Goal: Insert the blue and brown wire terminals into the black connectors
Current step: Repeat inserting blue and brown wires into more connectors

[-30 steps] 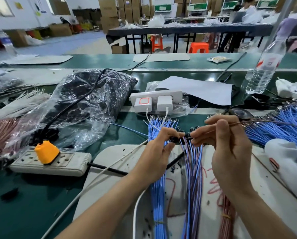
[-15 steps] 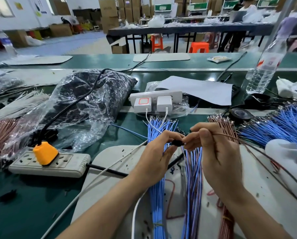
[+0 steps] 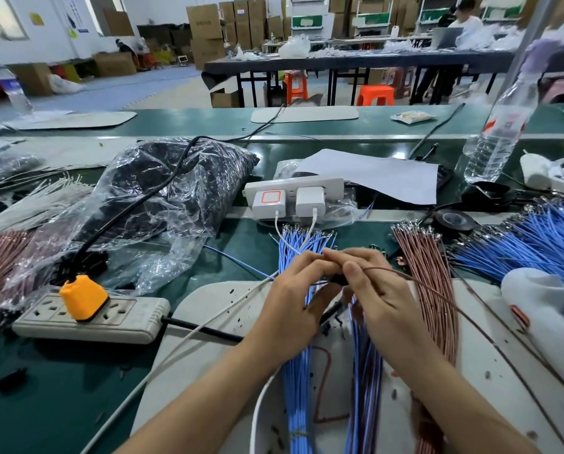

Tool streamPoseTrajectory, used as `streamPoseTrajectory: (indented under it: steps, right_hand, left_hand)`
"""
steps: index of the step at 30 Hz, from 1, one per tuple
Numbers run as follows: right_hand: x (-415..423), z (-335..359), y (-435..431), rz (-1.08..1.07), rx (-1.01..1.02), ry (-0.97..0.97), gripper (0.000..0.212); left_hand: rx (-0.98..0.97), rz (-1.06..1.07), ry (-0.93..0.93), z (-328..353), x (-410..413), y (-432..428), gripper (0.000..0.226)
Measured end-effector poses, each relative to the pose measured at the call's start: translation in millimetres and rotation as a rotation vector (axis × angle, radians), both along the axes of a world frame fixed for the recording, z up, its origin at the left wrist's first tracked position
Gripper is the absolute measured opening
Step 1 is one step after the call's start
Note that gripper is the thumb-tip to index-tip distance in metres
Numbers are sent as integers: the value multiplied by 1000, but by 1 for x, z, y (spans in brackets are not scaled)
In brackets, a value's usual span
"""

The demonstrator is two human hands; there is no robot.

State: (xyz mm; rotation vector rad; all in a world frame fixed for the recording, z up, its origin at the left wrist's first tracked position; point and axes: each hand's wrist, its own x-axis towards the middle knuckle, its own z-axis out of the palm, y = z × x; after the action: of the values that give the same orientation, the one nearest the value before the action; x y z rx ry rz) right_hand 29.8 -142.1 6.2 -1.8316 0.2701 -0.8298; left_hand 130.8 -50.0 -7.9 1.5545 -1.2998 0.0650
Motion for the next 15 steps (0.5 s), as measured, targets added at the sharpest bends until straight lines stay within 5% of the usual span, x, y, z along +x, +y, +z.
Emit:
streamPoseTrajectory:
  steps: [4,10,13,15]
  right_hand:
    - [0,0,-4,81,207,12,36]
    - [0,1,-8,19,217,-31,23]
    - [0,1,-9,49,272,60,27]
    - [-3,5,-9,151,371,180,28]
  left_hand:
    - [-48,-61,207,3,3,2,18]
    - [-54,-102,499,7,0,3,18]
    - [-54,-126,593,6,3,2,20]
    - [-127,-177,851,9,5,0,19]
